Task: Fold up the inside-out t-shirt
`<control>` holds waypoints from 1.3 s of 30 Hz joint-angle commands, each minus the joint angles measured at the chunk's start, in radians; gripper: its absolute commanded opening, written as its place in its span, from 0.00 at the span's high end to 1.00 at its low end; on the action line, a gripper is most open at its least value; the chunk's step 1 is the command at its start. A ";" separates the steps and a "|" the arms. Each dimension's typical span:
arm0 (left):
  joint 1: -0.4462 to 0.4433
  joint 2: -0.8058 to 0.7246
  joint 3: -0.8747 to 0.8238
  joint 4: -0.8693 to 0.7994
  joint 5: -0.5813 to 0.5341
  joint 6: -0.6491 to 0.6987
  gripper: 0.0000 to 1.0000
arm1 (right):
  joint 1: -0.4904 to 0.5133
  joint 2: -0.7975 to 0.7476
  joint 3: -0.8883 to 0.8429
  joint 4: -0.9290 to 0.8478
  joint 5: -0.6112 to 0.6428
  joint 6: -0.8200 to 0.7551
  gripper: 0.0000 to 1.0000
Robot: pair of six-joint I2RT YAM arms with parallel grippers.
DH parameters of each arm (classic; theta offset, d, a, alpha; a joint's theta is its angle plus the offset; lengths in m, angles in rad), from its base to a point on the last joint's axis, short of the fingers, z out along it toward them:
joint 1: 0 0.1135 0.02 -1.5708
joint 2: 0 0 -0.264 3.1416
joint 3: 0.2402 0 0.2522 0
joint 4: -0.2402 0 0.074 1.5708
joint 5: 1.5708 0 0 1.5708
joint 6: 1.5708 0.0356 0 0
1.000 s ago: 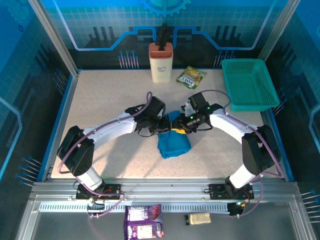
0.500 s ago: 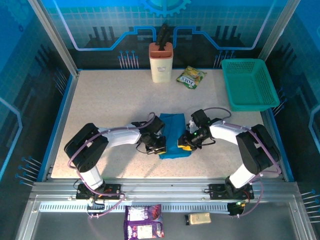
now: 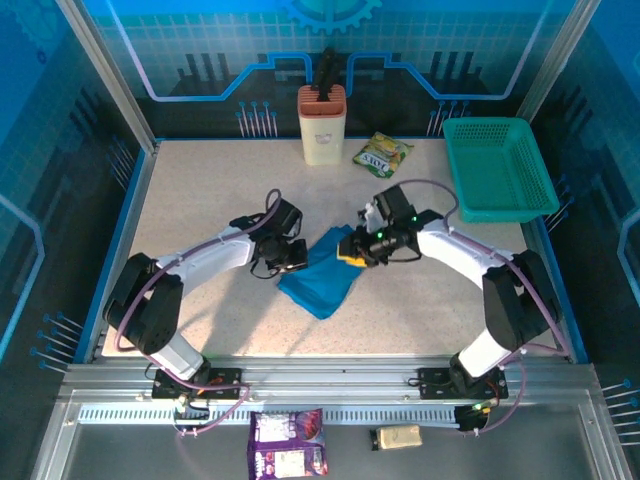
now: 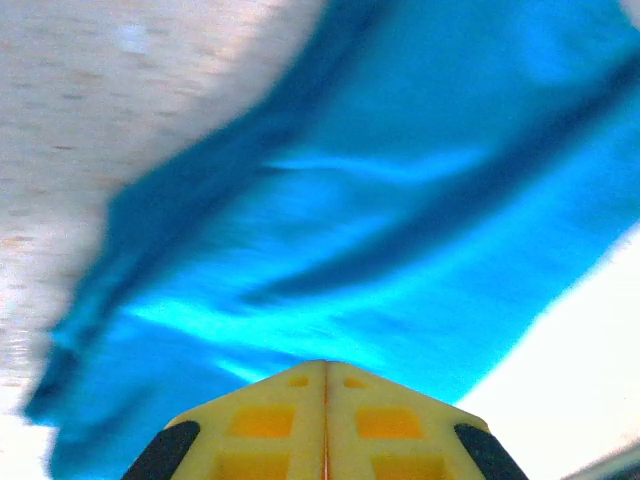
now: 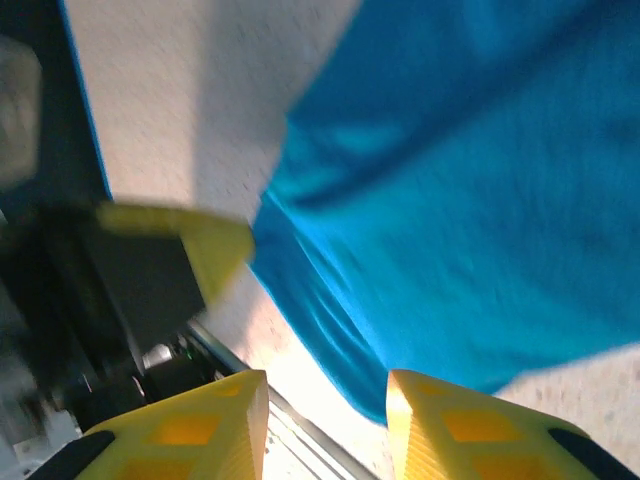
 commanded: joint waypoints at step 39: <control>-0.134 0.041 0.011 0.076 0.125 -0.091 0.94 | -0.051 0.145 0.044 -0.064 0.083 -0.096 0.64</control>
